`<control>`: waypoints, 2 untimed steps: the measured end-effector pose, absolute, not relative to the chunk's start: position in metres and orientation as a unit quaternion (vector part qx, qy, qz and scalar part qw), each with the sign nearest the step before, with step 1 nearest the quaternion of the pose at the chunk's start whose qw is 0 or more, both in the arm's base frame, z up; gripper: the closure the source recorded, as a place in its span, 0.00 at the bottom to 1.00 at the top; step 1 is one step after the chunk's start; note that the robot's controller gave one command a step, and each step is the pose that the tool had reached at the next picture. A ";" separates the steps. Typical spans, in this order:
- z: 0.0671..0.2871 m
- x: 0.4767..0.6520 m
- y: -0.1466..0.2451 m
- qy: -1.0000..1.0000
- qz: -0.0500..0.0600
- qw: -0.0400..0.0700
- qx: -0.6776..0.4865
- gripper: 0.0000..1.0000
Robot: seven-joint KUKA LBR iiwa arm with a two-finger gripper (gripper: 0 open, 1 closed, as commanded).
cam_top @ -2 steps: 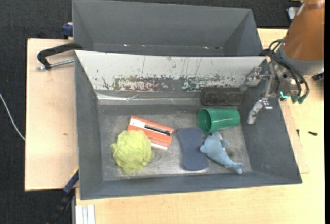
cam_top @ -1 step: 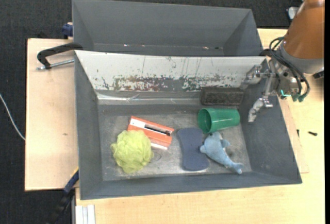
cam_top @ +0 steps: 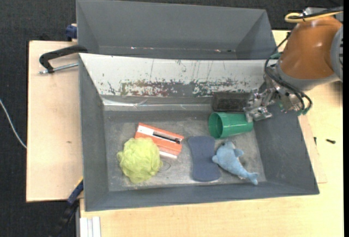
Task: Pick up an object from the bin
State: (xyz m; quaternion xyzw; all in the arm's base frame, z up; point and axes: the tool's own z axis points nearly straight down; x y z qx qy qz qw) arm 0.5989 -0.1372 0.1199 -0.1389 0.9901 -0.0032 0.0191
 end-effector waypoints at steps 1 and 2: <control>0.099 0.587 -0.138 0.990 -0.001 0.005 -0.140 0.00; 0.096 0.585 -0.137 0.990 0.000 0.001 -0.139 0.00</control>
Offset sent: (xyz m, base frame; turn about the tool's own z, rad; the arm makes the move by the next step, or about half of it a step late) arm 0.0000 0.0000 0.0000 0.0000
